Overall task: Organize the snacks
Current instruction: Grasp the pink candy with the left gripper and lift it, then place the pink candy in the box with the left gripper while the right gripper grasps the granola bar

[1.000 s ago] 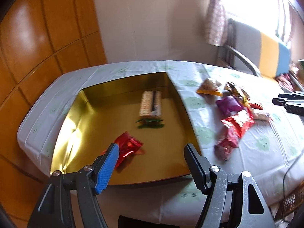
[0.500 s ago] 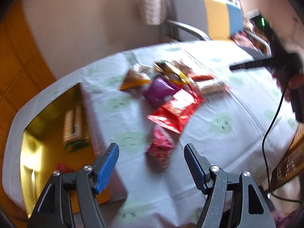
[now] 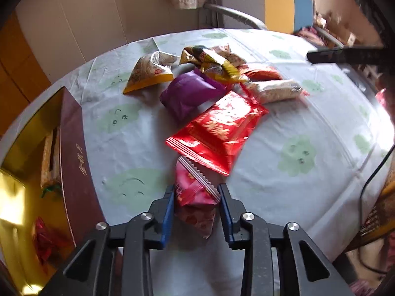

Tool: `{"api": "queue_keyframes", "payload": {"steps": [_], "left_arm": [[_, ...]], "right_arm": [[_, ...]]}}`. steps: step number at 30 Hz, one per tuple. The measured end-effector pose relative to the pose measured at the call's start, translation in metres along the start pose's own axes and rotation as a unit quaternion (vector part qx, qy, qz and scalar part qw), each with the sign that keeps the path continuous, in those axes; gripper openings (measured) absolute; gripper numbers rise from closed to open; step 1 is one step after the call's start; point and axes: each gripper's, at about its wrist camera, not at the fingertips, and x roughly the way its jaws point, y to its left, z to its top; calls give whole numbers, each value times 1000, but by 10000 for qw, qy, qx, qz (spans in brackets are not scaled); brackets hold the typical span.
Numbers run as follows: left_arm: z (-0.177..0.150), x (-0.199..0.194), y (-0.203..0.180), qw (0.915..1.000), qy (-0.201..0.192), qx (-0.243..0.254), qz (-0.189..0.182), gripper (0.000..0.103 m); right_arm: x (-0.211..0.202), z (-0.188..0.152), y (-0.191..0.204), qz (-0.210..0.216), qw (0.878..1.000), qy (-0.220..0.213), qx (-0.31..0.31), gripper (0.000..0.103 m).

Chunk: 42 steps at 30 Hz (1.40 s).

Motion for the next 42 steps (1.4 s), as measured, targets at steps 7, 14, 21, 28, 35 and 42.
{"api": "queue_keyframes", "payload": {"steps": [7, 14, 21, 28, 35, 42], "left_arm": [[-23, -32, -36, 9964, -435, 417, -590, 32], [-34, -26, -43, 9965, -414, 518, -504, 32], [-37, -12, -30, 9978, -263, 163, -588, 32], [-37, -12, -31, 9977, -287, 151, -594, 31], [-38, -18, -25, 9968, -395, 41, -694, 30], [-29, -56, -3, 9913, -799, -333, -992, 29]], "right_arm": [[5, -4, 8, 388, 9991, 147, -118, 41], [15, -15, 52, 232, 9921, 285, -1201, 48], [46, -12, 90, -426, 9580, 715, -2746, 48], [68, -9, 94, -558, 9460, 1033, -3021, 37], [41, -39, 87, -171, 9583, 981, -2678, 29], [41, -38, 74, -17, 9712, 773, -2252, 29]]}}
